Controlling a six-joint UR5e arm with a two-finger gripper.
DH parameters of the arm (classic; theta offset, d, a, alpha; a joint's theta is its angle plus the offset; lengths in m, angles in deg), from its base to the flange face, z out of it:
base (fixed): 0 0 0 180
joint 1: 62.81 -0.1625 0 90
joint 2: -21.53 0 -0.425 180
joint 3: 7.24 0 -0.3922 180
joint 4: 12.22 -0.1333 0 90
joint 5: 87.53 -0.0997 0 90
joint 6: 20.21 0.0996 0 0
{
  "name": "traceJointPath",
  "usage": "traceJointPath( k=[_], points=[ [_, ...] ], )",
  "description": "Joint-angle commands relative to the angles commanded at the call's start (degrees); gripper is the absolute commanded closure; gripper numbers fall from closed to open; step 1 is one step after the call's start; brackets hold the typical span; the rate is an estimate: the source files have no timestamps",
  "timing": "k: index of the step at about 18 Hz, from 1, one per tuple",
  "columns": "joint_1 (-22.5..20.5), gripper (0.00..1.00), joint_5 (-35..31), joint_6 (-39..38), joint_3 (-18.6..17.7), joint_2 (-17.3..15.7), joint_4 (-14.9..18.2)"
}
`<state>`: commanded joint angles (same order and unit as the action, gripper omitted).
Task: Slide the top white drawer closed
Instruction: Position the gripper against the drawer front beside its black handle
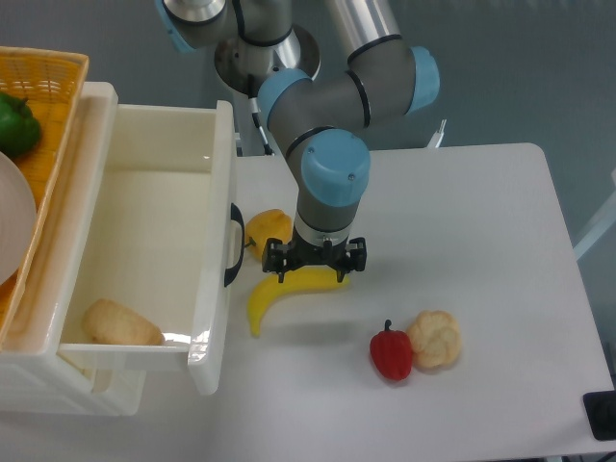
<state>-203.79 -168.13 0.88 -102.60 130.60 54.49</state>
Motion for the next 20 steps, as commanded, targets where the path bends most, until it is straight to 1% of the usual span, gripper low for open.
traceJointPath(
  k=[3,7,16,20],
  points=[
    [0.3,0.0,0.0,1.2,-0.4,0.2,1.1],
    [0.7,0.0,-0.4,1.2,-0.9,0.2,1.4],
    [2.6,0.0,-0.3,1.2,-0.8,0.3,1.5],
    [2.7,0.0,-0.2,1.2,-0.6,0.3,1.6]
  ],
)
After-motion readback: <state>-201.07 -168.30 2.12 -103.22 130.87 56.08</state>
